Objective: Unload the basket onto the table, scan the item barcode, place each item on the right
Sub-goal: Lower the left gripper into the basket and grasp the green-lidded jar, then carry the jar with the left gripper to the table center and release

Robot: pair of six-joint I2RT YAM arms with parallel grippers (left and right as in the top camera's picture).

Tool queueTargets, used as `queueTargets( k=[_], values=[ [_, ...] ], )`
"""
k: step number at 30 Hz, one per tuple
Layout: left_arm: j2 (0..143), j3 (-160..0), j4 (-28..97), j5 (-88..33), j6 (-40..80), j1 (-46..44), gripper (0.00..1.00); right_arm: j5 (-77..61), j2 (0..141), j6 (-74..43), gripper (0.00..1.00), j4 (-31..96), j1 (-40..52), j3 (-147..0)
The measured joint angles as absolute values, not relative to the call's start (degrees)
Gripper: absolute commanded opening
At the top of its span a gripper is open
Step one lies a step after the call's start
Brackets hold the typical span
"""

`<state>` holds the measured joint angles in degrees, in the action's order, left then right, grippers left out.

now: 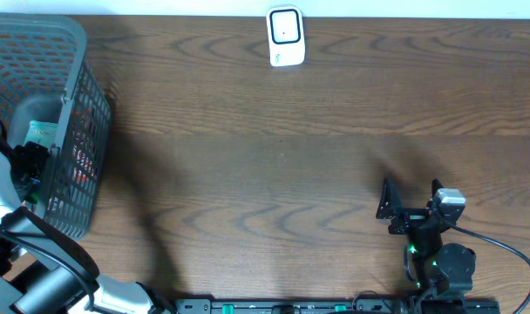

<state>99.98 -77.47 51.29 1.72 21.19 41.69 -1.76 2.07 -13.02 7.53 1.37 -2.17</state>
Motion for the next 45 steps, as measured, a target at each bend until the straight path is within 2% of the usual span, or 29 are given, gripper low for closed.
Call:
queueTargets(
  k=[19,23,24,37,45],
  values=[
    [109.14,-76.73,47.72,1.61,25.63,41.69,0.99,-1.76,2.13,-12.99,0.99,7.53,1.37,-2.17],
    [109.08,-76.73,47.51,1.72,25.82,41.67,0.73,-1.76,2.15,-13.02,0.99,7.53,1.37,-2.17],
    [109.08,-76.73,47.72,1.74,26.15,41.69,0.70,-1.74,2.15,-13.02,0.99,7.53,1.37,-2.17],
    [107.28,-79.88,53.54,1.58,26.37,41.69,0.68,-1.74,2.17,-13.02,0.99,7.51,1.37,-2.17],
    [90.26,-88.44,51.44,-5.41,26.39,41.69,0.70,-1.76,2.20,-13.02,0.99,7.53,1.37,-2.17]
  ],
)
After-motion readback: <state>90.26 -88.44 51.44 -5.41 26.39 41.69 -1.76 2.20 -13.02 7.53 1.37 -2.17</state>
